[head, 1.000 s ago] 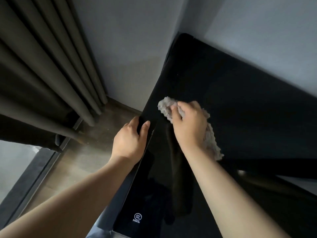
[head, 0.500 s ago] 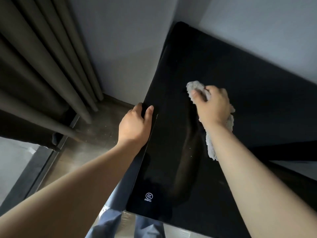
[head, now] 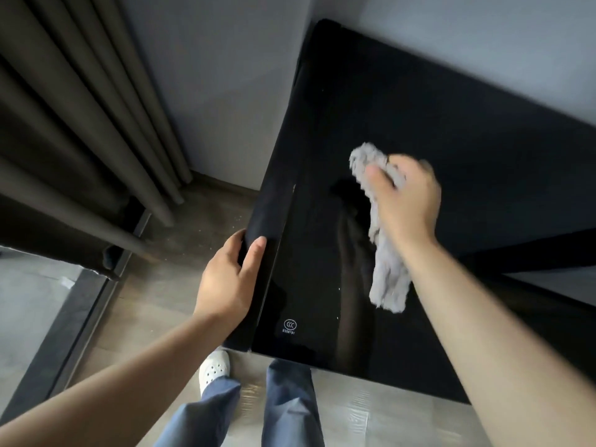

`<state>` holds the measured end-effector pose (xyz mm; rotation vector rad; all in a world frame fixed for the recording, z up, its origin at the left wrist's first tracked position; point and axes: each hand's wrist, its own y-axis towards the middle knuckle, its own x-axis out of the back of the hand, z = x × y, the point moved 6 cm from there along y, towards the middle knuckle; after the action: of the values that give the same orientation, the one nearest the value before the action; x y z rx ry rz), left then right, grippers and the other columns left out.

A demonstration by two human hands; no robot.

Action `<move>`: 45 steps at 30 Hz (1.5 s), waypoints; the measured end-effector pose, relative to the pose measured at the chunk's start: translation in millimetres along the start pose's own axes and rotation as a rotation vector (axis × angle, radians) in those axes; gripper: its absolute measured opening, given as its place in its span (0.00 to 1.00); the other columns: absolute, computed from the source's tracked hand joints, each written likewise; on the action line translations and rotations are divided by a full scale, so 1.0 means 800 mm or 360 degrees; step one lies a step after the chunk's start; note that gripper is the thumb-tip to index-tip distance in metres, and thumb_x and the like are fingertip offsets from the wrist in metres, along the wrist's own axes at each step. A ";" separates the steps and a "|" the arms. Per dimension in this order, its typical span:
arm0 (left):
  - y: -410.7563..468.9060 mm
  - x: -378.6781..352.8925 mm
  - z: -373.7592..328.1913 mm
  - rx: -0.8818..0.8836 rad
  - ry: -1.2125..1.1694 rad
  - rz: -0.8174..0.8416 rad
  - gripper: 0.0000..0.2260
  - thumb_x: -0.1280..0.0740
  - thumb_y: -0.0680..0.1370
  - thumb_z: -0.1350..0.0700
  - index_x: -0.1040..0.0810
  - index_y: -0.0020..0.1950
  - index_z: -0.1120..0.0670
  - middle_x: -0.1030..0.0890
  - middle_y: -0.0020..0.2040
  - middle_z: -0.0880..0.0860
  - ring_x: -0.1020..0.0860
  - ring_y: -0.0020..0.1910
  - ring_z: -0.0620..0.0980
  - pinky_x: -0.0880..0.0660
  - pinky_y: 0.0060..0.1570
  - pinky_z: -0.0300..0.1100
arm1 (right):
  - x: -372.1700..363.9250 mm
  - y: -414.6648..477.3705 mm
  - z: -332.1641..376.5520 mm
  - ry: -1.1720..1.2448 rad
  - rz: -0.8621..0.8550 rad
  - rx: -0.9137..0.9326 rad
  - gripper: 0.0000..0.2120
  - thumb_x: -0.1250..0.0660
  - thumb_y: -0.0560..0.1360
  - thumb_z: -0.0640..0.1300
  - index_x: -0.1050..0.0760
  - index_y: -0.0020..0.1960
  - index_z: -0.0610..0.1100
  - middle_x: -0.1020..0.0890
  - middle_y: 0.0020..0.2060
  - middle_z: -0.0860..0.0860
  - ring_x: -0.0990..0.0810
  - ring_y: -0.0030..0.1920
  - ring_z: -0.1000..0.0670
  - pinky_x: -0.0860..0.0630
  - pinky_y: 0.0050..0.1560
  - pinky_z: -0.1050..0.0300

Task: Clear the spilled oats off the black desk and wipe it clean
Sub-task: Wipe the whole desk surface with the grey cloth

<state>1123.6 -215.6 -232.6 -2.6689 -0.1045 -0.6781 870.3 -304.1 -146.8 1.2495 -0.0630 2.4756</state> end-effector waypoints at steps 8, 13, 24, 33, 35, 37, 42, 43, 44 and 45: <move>-0.001 -0.007 0.008 -0.0019 -0.0060 0.0006 0.16 0.42 0.81 0.43 0.25 0.63 0.48 0.22 0.49 0.42 0.26 0.50 0.43 0.33 0.43 0.32 | -0.046 -0.085 0.001 -0.0424 -0.0033 0.0153 0.10 0.36 0.76 0.52 0.22 0.51 0.47 0.24 0.45 0.49 0.25 0.41 0.46 0.36 0.39 0.56; -0.008 -0.006 0.013 0.0010 -0.0074 0.0027 0.14 0.42 0.80 0.42 0.24 0.59 0.47 0.22 0.42 0.38 0.24 0.45 0.40 0.34 0.39 0.25 | -0.026 -0.220 0.010 -0.0121 0.0339 0.0132 0.08 0.33 0.74 0.53 0.21 0.50 0.51 0.23 0.43 0.57 0.24 0.43 0.54 0.28 0.40 0.57; -0.005 0.006 -0.001 0.0004 -0.0061 0.0028 0.15 0.43 0.80 0.41 0.24 0.60 0.47 0.23 0.42 0.37 0.25 0.44 0.40 0.35 0.38 0.23 | -0.011 -0.162 -0.007 -0.0326 -0.0155 -0.0239 0.11 0.35 0.76 0.53 0.21 0.53 0.48 0.24 0.47 0.53 0.27 0.42 0.50 0.37 0.42 0.58; -0.014 -0.002 0.007 0.0066 -0.0099 0.0082 0.17 0.43 0.81 0.42 0.24 0.63 0.48 0.24 0.41 0.35 0.25 0.45 0.40 0.35 0.36 0.20 | 0.002 -0.317 0.009 0.0263 0.0401 -0.0081 0.10 0.32 0.71 0.53 0.19 0.46 0.49 0.23 0.41 0.57 0.21 0.41 0.55 0.22 0.40 0.53; -0.017 0.000 0.008 0.0076 -0.0143 0.0081 0.18 0.42 0.80 0.42 0.24 0.64 0.48 0.24 0.42 0.35 0.26 0.45 0.38 0.35 0.37 0.19 | 0.021 -0.272 0.015 0.0323 0.0224 -0.0046 0.12 0.32 0.70 0.52 0.19 0.46 0.45 0.22 0.40 0.54 0.21 0.41 0.55 0.24 0.43 0.59; -0.019 0.003 0.007 0.0077 -0.0174 0.0071 0.19 0.42 0.81 0.42 0.25 0.66 0.49 0.24 0.44 0.35 0.26 0.47 0.38 0.37 0.37 0.17 | 0.026 -0.204 0.017 0.0248 0.0061 -0.0081 0.12 0.31 0.71 0.51 0.19 0.48 0.43 0.21 0.42 0.51 0.23 0.44 0.54 0.30 0.44 0.70; -0.024 -0.007 0.011 0.0112 -0.0219 0.0073 0.23 0.43 0.81 0.42 0.30 0.72 0.51 0.25 0.67 0.46 0.29 0.67 0.44 0.38 0.60 0.31 | -0.022 -0.047 0.020 0.0005 -0.0081 -0.0164 0.13 0.35 0.76 0.52 0.21 0.54 0.45 0.22 0.51 0.49 0.24 0.49 0.52 0.34 0.41 0.66; -0.024 -0.007 0.012 0.0107 -0.0230 0.0059 0.22 0.44 0.82 0.43 0.30 0.72 0.52 0.25 0.68 0.46 0.30 0.68 0.44 0.38 0.61 0.32 | -0.039 -0.028 0.025 -0.0063 -0.0058 -0.0197 0.14 0.36 0.77 0.53 0.21 0.57 0.46 0.23 0.54 0.49 0.24 0.51 0.51 0.34 0.43 0.63; -0.023 -0.006 0.011 0.0097 -0.0242 0.0046 0.22 0.45 0.82 0.44 0.29 0.72 0.52 0.25 0.68 0.47 0.30 0.68 0.45 0.38 0.63 0.33 | -0.055 -0.016 0.032 -0.0158 -0.0041 -0.0202 0.14 0.36 0.78 0.52 0.22 0.59 0.46 0.24 0.56 0.49 0.23 0.52 0.50 0.35 0.44 0.61; -0.021 -0.005 0.010 0.0086 -0.0250 0.0033 0.21 0.46 0.82 0.44 0.29 0.71 0.52 0.25 0.67 0.47 0.30 0.67 0.45 0.37 0.64 0.34 | -0.067 -0.011 0.041 -0.0260 -0.0047 -0.0178 0.14 0.37 0.79 0.52 0.23 0.60 0.46 0.24 0.56 0.49 0.23 0.53 0.49 0.35 0.44 0.61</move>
<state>1121.1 -196.7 -235.1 -2.6636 -0.1349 -0.4520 927.3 -318.5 -170.3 1.3907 -0.2207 2.3065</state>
